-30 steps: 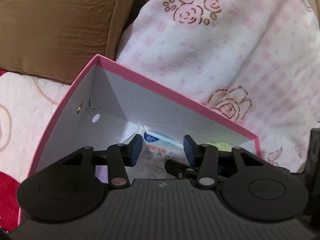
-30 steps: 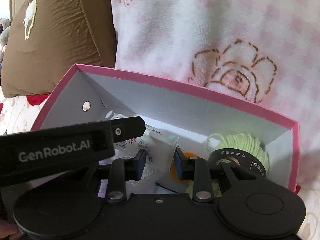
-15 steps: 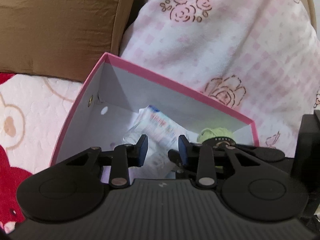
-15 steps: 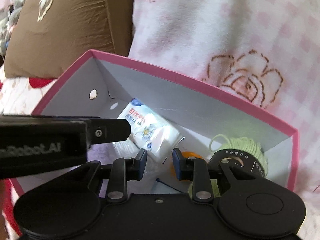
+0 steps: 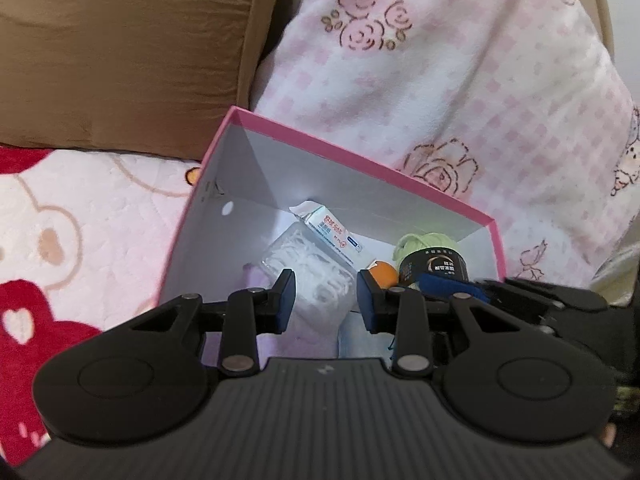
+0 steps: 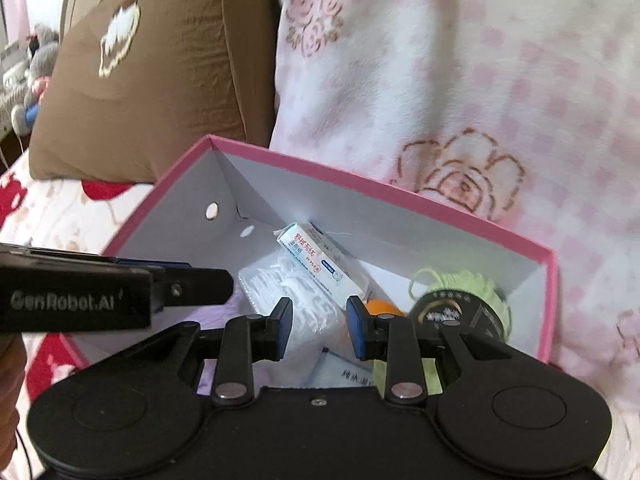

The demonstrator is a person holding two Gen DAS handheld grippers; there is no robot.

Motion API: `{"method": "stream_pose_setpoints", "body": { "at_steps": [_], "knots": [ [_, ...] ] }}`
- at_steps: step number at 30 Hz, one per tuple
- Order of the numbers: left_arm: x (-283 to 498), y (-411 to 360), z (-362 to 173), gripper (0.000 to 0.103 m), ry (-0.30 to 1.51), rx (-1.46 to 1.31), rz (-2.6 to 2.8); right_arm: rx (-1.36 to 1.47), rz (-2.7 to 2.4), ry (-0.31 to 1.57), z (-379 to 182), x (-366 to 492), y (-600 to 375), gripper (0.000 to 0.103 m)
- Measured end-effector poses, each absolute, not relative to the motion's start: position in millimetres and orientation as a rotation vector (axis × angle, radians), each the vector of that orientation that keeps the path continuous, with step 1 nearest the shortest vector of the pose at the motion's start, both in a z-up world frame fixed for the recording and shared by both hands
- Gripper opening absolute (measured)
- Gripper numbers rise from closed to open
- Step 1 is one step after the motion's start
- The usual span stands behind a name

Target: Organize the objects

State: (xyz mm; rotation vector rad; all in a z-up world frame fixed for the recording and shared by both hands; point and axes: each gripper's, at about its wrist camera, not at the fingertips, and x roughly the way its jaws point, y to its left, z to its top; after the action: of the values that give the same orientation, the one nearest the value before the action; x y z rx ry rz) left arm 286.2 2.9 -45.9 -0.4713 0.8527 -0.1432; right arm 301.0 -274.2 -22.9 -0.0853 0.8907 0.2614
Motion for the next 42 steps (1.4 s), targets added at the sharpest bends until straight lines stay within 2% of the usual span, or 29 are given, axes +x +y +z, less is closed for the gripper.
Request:
{"method": "stream_pose_setpoints", "body": {
  "at_steps": [9, 31, 34, 39, 42],
  "knots": [
    [254.6, 4.4, -9.5, 0.032, 0.854, -0.415, -0.162, -0.057, 0.296, 0.830, 16.2, 271.7, -262.4, 0.035],
    [190.4, 4.2, 43.4, 0.037, 0.866, -0.369, -0.138, -0.027, 0.303, 0.802, 58.2, 205.7, -258.0, 0.038],
    [176.7, -0.7, 53.0, 0.041, 0.867, -0.338, -0.128, -0.019, 0.306, 0.788, 65.5, 192.2, -260.5, 0.044],
    [153.2, -1.2, 58.7, 0.049, 0.896, -0.323, -0.076, -0.004, 0.289, 0.763, 75.2, 170.3, -263.1, 0.066],
    [139.8, 1.0, 59.9, 0.054, 0.900, -0.331, -0.068, -0.006, 0.283, 0.765, 78.7, 157.8, -261.4, 0.072]
  ]
}}
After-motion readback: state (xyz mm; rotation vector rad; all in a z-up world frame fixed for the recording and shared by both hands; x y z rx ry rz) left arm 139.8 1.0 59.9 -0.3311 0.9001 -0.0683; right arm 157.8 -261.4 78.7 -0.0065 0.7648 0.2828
